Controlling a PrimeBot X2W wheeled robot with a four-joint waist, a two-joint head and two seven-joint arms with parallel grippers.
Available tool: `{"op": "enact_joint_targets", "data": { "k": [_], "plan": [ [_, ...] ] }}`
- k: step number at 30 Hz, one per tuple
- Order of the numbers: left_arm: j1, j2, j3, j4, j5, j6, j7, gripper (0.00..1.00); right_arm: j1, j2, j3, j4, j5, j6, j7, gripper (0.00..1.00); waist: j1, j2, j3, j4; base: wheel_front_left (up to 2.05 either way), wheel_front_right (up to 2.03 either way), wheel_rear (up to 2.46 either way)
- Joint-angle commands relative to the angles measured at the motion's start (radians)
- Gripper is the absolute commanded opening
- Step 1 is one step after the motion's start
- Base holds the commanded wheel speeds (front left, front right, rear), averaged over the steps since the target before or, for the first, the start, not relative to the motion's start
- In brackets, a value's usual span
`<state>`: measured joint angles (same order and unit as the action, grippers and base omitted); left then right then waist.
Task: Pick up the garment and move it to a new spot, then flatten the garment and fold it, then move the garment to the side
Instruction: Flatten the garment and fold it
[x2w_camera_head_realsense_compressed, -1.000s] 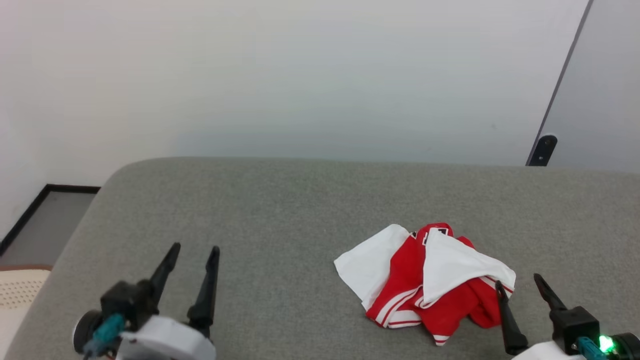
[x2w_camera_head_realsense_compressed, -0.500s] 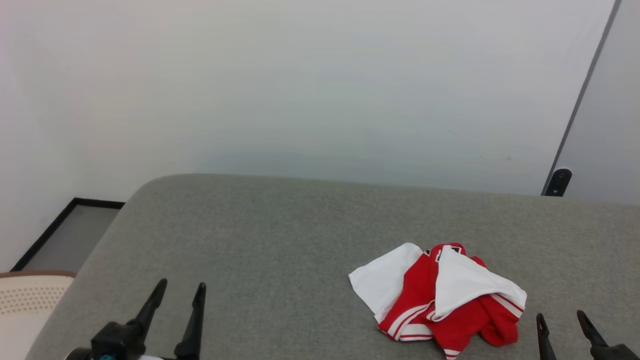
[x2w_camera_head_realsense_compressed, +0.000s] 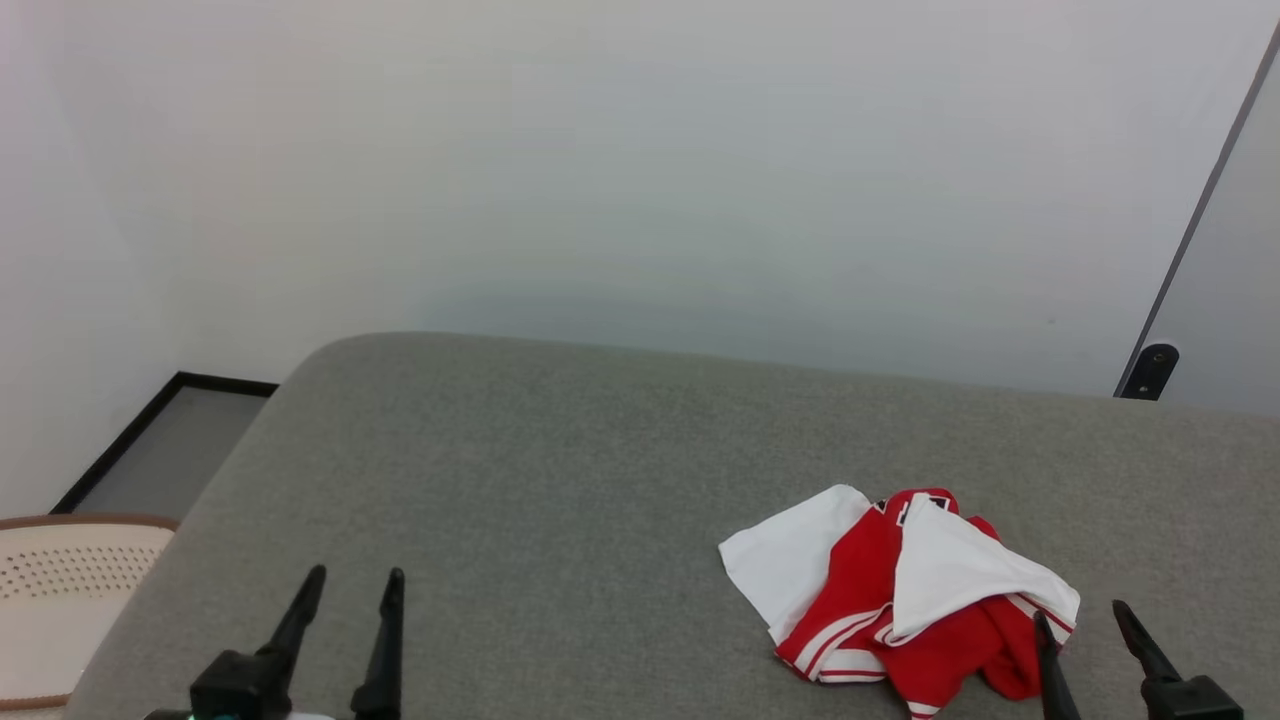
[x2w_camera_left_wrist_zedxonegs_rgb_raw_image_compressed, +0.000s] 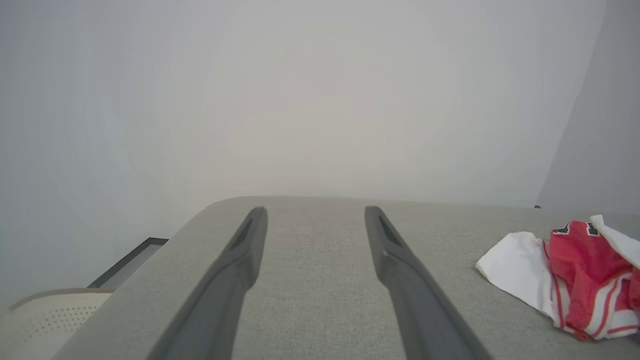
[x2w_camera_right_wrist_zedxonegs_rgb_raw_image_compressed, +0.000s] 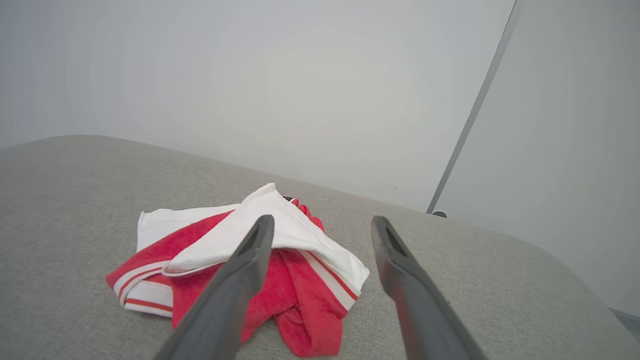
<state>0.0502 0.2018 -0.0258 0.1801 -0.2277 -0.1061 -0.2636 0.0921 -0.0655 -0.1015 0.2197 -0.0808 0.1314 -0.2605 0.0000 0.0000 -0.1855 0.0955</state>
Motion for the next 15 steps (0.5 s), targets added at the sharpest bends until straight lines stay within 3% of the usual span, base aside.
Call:
{"op": "enact_joint_targets", "data": {
  "k": [1,15],
  "plan": [
    [0.005,-0.014,0.021,0.004,0.014,-0.006,-0.002,1.00,-0.011,0.003,0.007,-0.005,-0.007,-0.001,-0.005,1.00,0.0000,0.0000,0.004,-0.002,0.00,0.00,0.00],
    [0.015,-0.053,0.077,0.014,0.059,-0.022,-0.002,1.00,-0.023,-0.001,0.034,0.000,-0.020,-0.001,-0.005,1.00,0.0000,0.0000,0.021,-0.038,0.00,0.00,0.00]
  ]
}}
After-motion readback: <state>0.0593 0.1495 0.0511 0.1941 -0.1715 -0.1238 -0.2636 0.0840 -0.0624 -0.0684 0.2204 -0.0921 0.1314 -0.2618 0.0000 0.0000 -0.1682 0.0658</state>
